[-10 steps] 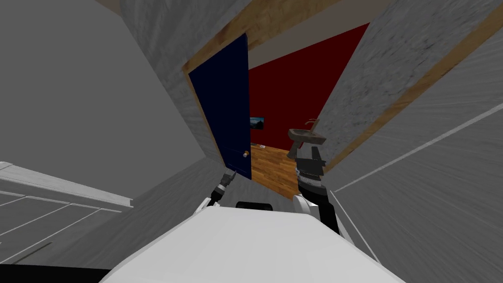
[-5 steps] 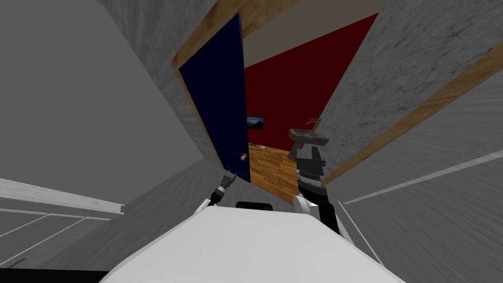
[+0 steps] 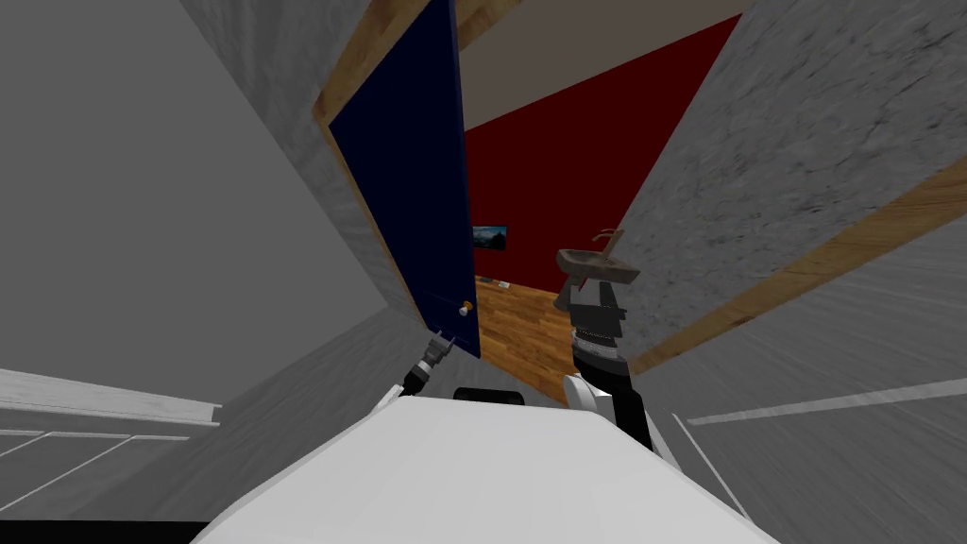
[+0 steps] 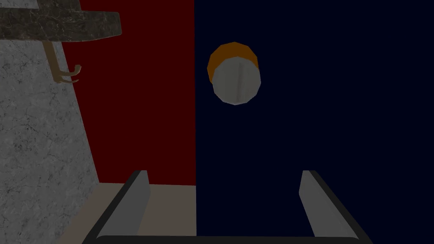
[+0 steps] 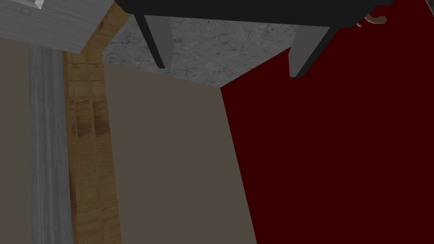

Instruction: Pull the door open

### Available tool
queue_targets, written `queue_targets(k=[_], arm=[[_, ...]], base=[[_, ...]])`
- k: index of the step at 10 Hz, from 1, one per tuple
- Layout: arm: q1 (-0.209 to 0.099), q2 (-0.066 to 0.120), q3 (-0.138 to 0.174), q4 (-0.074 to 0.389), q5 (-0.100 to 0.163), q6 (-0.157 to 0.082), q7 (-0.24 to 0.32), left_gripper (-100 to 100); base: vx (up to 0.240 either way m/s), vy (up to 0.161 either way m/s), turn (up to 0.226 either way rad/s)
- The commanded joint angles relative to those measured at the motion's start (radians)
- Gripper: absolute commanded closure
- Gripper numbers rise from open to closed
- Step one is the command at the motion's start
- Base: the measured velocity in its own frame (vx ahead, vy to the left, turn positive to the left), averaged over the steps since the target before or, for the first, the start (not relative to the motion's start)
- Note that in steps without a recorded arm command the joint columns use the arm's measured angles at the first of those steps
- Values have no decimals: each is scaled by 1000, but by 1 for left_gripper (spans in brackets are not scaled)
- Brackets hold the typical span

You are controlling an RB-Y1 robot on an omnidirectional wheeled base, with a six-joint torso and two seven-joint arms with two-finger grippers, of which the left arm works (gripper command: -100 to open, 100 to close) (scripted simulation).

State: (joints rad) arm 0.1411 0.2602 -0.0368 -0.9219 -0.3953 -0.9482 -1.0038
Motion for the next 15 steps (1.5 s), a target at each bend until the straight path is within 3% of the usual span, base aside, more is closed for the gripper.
queue_targets(k=[1, 2, 3, 5, 8, 9, 10, 15], arm=[[-8, 2, -2, 32, -9, -13, -31, -100], [-13, 4, -3, 48, -14, -20, -45, -100], [-7, 2, -3, 32, -11, -12, -34, -100], [-18, 30, 42, 103, 21, -51, -36, -100], [-23, 44, 65, 139, 37, -71, -35, -100], [-29, 59, 89, 176, 55, -92, -34, -100], [-29, 59, 89, 176, 55, -92, -34, -100], [-42, 95, 145, 264, 95, -141, -32, -100]], base=[[150, 5, 8], [146, 24, 14], [64, 12, 1], [-14, -152, -281], [57, -119, -125], [90, -73, -227], [76, -35, -109], [95, -27, -155]])
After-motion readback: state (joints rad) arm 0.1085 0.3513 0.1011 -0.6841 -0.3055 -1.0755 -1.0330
